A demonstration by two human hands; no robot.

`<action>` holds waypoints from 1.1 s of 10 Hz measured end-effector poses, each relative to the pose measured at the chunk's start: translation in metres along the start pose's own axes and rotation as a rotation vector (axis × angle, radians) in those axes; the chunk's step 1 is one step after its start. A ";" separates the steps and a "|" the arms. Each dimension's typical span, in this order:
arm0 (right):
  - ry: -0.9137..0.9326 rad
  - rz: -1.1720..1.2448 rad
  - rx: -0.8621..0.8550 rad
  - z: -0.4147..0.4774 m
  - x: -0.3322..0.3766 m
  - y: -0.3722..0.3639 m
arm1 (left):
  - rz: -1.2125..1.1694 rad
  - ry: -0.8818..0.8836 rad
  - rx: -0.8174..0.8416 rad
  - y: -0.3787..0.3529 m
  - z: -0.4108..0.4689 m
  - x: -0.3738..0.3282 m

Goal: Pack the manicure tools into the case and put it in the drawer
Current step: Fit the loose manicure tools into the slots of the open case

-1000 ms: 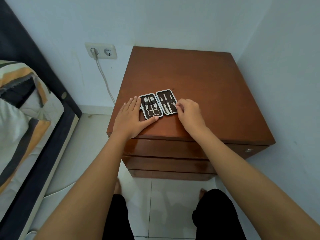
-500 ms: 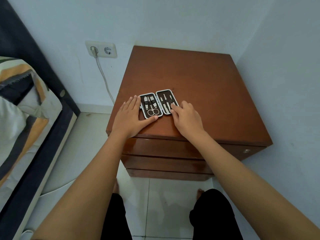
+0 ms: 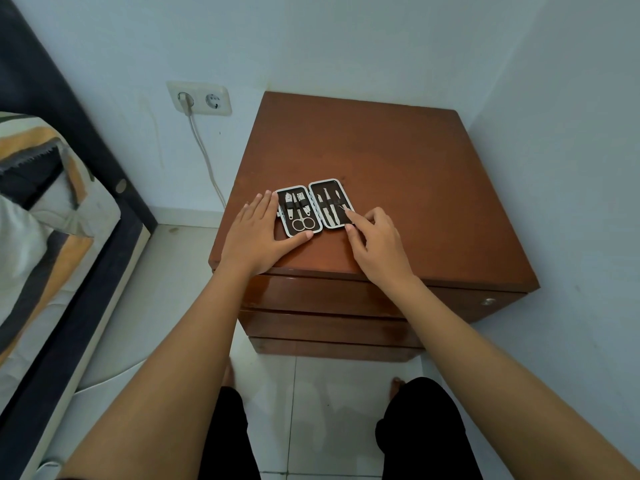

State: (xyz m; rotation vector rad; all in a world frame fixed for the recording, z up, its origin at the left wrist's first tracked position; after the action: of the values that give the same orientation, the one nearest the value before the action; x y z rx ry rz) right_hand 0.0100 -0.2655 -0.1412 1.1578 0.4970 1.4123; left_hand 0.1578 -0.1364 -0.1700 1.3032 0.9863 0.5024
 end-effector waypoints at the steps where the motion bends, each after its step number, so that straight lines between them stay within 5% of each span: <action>1: 0.012 0.018 -0.055 -0.003 0.002 0.003 | -0.006 -0.003 -0.002 0.000 0.000 0.000; 4: 0.035 0.001 -0.079 -0.005 0.004 0.004 | -0.007 -0.007 0.000 0.002 -0.002 -0.002; 11: 0.000 -0.135 0.228 0.013 -0.007 -0.019 | -0.005 -0.004 0.003 0.001 -0.001 -0.001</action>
State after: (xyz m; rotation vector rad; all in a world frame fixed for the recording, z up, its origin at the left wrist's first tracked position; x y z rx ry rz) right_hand 0.0288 -0.2715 -0.1538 1.2803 0.7379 1.2621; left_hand 0.1563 -0.1368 -0.1686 1.3039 0.9872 0.4947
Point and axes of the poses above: each hand's wrist, its own z-axis towards the middle knuckle, its own y-axis out of the back of the hand, x = y × z, the point moved 8 cm from there along z, towards the middle knuckle, and after that the axes turned 15 degrees about y, right-handed, at the moved point
